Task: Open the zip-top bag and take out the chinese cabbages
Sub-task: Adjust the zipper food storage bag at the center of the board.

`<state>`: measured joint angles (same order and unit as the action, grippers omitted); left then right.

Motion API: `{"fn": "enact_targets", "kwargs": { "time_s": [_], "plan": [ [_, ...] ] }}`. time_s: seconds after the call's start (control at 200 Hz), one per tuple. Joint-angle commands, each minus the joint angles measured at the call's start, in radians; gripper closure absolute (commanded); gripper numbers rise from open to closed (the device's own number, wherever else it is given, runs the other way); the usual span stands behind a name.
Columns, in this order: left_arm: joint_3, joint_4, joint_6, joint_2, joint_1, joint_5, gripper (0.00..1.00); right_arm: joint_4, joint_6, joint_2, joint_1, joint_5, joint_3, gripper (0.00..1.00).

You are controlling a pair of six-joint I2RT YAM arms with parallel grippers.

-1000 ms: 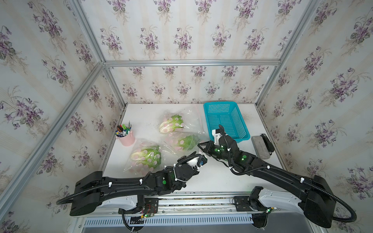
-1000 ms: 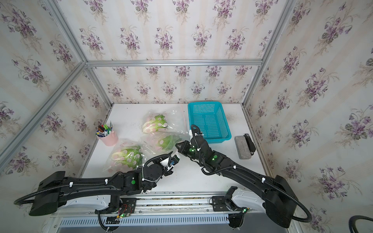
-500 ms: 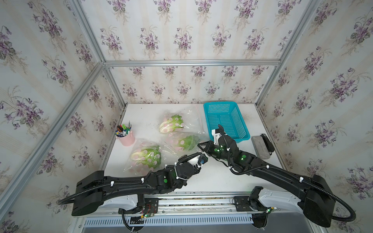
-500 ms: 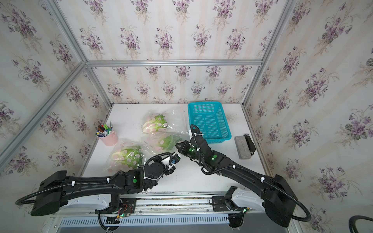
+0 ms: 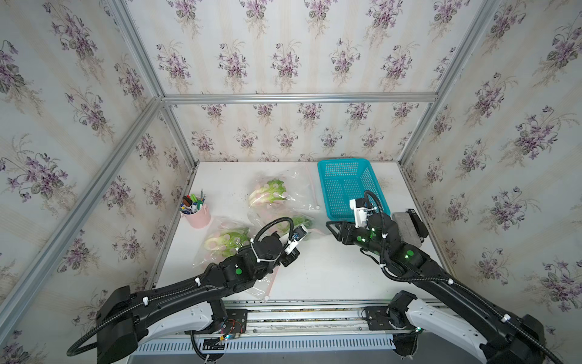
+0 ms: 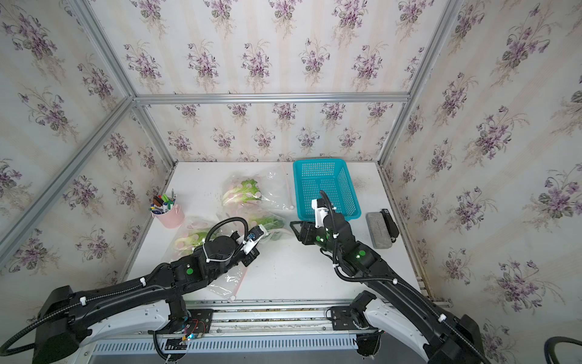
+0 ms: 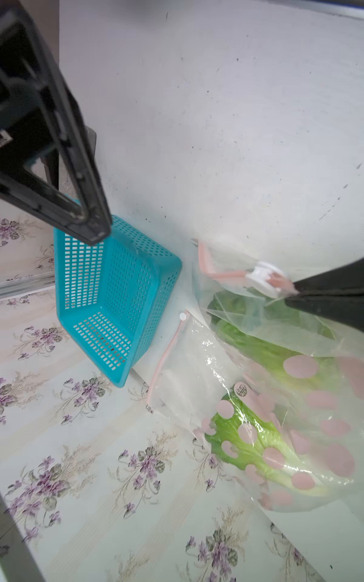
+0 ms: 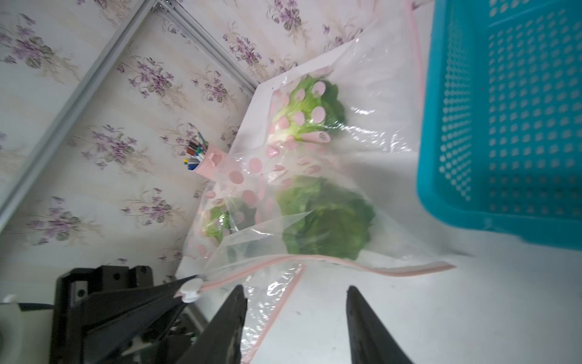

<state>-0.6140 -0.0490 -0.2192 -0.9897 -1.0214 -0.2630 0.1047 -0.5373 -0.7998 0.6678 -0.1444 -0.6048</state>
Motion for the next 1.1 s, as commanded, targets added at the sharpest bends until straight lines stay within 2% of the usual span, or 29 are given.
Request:
{"fn": "enact_targets", "kwargs": {
  "time_s": [0.0, 0.045, 0.16, 0.2, 0.37, 0.555, 0.719, 0.889, 1.094],
  "plan": [
    [-0.016, 0.065, 0.008, -0.005, 0.034, 0.189, 1.0, -0.04, 0.351, 0.11, -0.003, -0.006, 0.076, 0.52],
    [-0.019, 0.07, 0.006, -0.011, 0.043, 0.217, 1.0, -0.11, 0.431, 0.167, -0.002, -0.026, 0.123, 0.51],
    [-0.026, 0.082, 0.0, -0.02, 0.053, 0.261, 1.0, -0.308, 0.487, 0.219, -0.001, -0.121, 0.201, 0.53],
    [-0.028, 0.085, -0.002, -0.02, 0.054, 0.266, 1.0, -0.335, 0.527, 0.2, 0.003, -0.157, 0.203, 0.53],
    [-0.032, 0.101, -0.01, -0.015, 0.063, 0.28, 1.0, -0.379, 0.693, 0.055, 0.063, -0.209, 0.189, 0.4],
    [-0.035, 0.118, -0.018, -0.008, 0.073, 0.283, 1.0, -0.61, 0.744, -0.002, 0.118, -0.234, 0.266, 0.38],
    [-0.038, 0.124, -0.022, -0.015, 0.081, 0.287, 1.0, -0.594, 0.883, -0.128, 0.187, -0.228, 0.239, 0.36],
    [-0.034, 0.124, -0.02, -0.018, 0.085, 0.291, 1.0, -0.675, 0.911, -0.187, 0.203, -0.229, 0.249, 0.39],
    [-0.035, 0.124, -0.024, -0.013, 0.087, 0.292, 1.0, -0.689, 0.909, -0.223, 0.202, -0.252, 0.235, 0.55]
  ]
}}
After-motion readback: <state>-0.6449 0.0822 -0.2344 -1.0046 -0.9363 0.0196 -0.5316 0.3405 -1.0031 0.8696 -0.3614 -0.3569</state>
